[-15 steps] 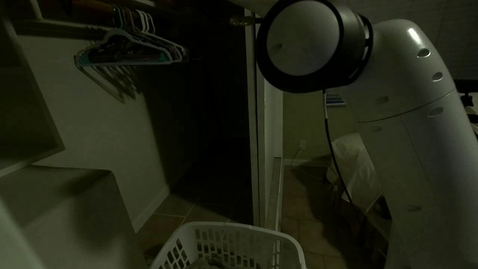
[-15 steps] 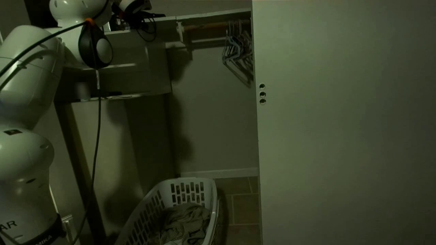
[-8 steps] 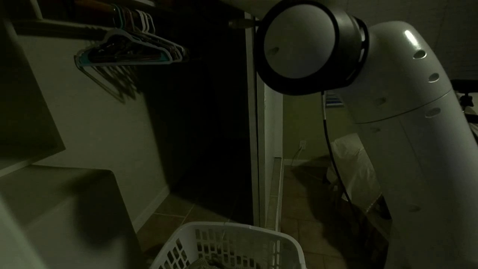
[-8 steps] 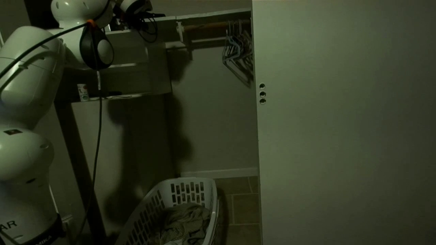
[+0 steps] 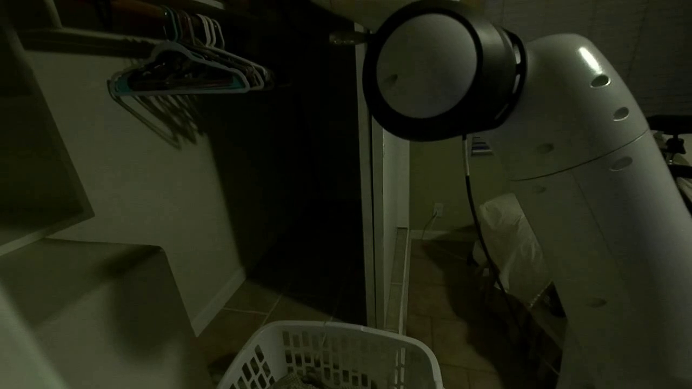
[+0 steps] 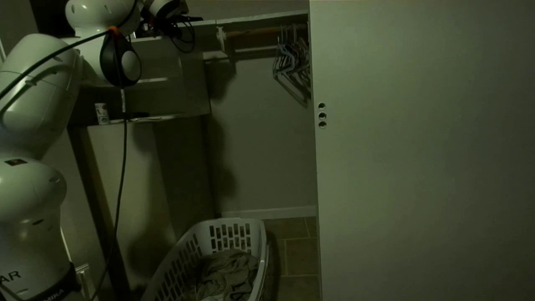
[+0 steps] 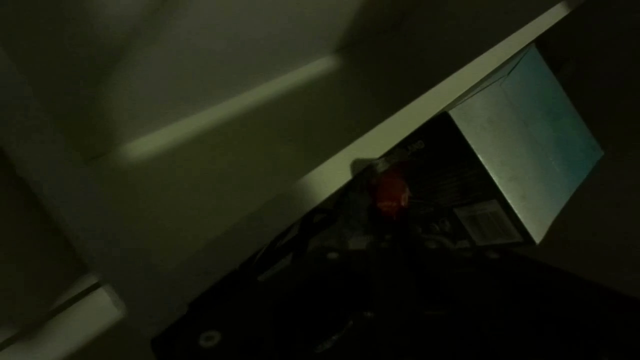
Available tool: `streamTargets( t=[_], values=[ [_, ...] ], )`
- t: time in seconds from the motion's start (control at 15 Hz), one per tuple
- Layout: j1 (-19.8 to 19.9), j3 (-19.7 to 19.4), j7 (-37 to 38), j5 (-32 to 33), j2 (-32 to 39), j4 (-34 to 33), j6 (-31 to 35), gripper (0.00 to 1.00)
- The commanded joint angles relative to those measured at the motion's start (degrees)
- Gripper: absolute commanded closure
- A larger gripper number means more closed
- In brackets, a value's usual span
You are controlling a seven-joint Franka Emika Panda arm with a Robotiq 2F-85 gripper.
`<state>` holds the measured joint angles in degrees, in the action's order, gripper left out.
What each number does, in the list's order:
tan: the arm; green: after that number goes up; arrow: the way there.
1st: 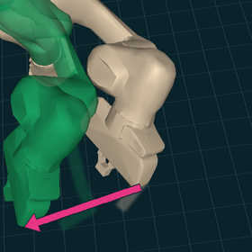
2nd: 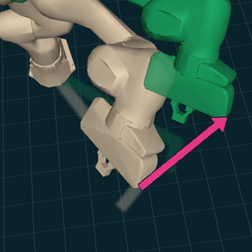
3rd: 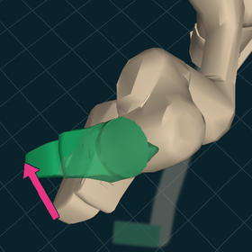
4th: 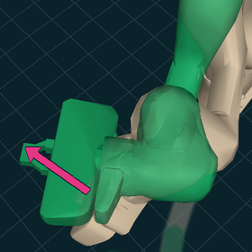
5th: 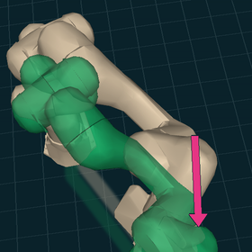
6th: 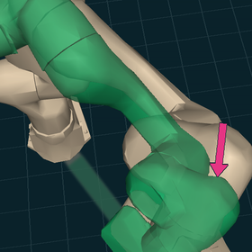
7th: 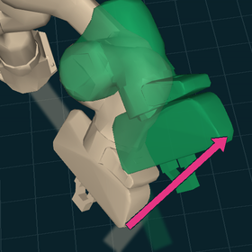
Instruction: Move the black object from the top of the closet to the top shelf
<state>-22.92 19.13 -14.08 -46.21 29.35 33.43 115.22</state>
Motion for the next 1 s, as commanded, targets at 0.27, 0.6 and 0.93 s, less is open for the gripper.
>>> streamTargets(
  t=[0.27,0.6,0.93],
  values=[
    [0.09,0.64,1.03,-0.7,1.52,-3.65,-1.18,0.92],
    [1.48,0.17,0.1,0.1,-1.32,-3.5,-6.28,0.93],
    [4.24,0.46,-1.63,-1.13,-2.99,-3.28,-13.32,0.93]
  ],
)
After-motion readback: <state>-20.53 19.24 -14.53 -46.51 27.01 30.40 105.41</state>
